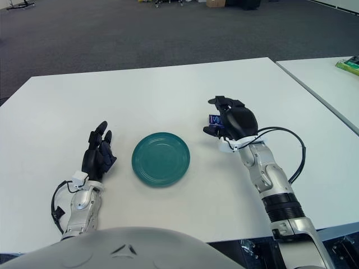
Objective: Put the gum into the plate.
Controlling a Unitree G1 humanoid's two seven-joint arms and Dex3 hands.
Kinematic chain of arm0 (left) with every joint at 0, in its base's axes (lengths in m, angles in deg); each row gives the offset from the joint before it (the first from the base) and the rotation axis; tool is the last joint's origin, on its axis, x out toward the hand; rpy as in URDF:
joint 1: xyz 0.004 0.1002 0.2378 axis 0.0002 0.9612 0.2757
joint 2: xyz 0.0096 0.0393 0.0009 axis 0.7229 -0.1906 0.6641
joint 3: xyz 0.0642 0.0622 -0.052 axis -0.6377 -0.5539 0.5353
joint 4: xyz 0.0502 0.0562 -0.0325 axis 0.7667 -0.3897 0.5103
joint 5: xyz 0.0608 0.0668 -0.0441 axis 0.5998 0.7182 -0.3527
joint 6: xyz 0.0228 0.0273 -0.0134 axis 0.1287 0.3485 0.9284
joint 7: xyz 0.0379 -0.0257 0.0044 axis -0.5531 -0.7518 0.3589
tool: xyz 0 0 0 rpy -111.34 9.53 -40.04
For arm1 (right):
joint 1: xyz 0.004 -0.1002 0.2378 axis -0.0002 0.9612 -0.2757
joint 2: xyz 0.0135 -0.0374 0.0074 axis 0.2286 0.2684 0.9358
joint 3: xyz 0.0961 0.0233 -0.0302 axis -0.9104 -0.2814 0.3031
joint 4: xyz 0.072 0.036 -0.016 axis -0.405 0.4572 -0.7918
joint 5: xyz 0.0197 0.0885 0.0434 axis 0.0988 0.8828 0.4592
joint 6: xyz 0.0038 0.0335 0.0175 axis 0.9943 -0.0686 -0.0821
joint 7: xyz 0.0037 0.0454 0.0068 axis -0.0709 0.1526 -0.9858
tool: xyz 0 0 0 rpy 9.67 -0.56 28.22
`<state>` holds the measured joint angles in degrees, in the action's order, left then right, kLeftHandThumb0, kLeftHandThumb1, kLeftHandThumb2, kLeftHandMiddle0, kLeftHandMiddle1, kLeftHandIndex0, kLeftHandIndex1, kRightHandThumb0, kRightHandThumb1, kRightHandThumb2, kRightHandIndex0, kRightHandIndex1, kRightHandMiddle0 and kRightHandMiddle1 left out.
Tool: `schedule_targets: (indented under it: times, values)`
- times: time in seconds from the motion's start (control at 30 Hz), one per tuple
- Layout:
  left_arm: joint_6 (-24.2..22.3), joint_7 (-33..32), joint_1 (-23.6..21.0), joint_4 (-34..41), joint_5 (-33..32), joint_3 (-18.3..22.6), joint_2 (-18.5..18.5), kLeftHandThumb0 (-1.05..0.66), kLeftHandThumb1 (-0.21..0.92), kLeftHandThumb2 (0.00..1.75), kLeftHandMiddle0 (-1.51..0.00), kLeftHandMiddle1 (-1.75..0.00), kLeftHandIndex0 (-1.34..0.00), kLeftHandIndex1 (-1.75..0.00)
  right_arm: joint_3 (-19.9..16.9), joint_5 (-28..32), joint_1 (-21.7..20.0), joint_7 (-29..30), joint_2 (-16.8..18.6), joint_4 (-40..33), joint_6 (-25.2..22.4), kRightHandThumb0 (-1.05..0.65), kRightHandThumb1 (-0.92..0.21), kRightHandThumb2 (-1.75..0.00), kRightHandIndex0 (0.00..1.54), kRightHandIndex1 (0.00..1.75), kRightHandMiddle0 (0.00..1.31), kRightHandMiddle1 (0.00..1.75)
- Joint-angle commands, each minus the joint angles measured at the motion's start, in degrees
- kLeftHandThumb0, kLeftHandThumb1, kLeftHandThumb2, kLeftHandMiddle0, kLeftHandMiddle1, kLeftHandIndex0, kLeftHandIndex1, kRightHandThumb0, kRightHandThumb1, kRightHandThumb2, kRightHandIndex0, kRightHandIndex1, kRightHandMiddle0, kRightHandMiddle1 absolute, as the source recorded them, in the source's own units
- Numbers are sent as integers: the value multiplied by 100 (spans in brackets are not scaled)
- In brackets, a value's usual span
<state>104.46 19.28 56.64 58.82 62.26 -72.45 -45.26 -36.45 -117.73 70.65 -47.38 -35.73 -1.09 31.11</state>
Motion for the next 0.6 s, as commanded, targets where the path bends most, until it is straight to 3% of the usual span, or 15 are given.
schedule_targets:
  times: [0.0, 0.23, 0.57]
  values:
    - [-20, 103, 563, -1563, -355, 250, -119, -83, 92, 90, -21, 0, 0, -51, 268, -215, -507, 39, -131, 578, -42, -72, -92, -51, 45, 4, 7, 96]
    - [11, 83, 531, -1580, -257, 249, -125, -86, 92, 89, -22, -1, 0, -54, 468, -152, -821, -209, -79, 1189, -94, -73, -92, -55, 43, 2, 4, 96]
    - [-149, 54, 449, -1633, -302, 358, -110, -87, 92, 85, -26, -2, 0, -61, 860, -87, -1304, 2, 95, 2587, 21, -75, -92, -60, 44, 3, 2, 96]
